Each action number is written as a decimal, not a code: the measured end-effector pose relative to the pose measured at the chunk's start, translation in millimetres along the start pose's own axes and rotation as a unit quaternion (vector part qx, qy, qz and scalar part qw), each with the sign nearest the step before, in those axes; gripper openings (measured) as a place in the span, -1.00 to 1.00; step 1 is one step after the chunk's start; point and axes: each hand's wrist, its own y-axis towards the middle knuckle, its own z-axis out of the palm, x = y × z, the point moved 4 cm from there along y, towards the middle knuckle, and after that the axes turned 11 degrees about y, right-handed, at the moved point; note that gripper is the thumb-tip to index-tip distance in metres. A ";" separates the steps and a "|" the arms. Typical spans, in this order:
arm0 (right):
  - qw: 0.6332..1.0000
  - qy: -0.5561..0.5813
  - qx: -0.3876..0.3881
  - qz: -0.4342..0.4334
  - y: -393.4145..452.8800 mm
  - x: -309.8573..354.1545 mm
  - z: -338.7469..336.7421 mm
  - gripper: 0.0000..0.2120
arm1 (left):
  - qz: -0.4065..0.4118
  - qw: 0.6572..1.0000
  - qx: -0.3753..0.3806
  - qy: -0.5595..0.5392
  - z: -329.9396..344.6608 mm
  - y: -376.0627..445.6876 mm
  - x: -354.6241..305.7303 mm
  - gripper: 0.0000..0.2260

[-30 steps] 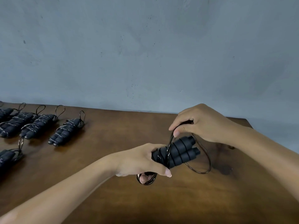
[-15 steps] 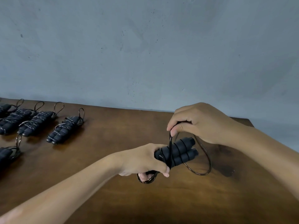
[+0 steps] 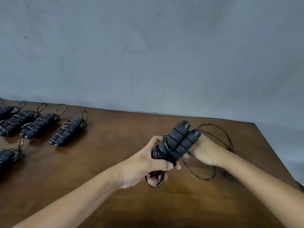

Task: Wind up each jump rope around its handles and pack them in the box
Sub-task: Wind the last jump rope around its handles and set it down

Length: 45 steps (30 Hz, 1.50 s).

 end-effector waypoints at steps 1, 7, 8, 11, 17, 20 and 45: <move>1.000 -0.001 -0.001 0.002 -4.1 -3.2 7.3 -0.55 | 0.001 1.000 -0.020 -0.023 -1.8 -0.4 1.8 -0.44; 0.998 0.009 -0.051 -0.025 -27.4 7.7 22.4 -0.73 | -0.002 0.990 -0.107 -0.089 -15.9 2.7 9.6 -0.50; 0.998 -0.005 -0.057 -0.016 -31.3 9.5 21.5 -0.75 | -0.009 0.989 -0.115 -0.098 -18.4 3.7 10.8 -0.52; 0.997 -0.041 -0.061 0.011 -41.1 9.7 19.6 -0.82 | -0.028 0.983 -0.137 -0.115 -23.0 6.3 15.7 -0.54; 0.993 -0.084 -0.085 0.020 -61.6 26.8 9.5 -0.76 | -0.060 0.975 -0.188 -0.099 -33.7 10.5 25.9 -0.60; 0.986 -0.141 -0.094 0.003 -67.6 36.4 5.5 -0.76 | -0.059 0.982 -0.175 -0.051 -33.2 11.6 27.9 -0.57; 0.982 -0.156 -0.104 -0.028 -31.0 66.4 -37.5 -0.81 | -0.015 0.835 -0.095 0.542 -11.6 13.7 -1.8 -0.40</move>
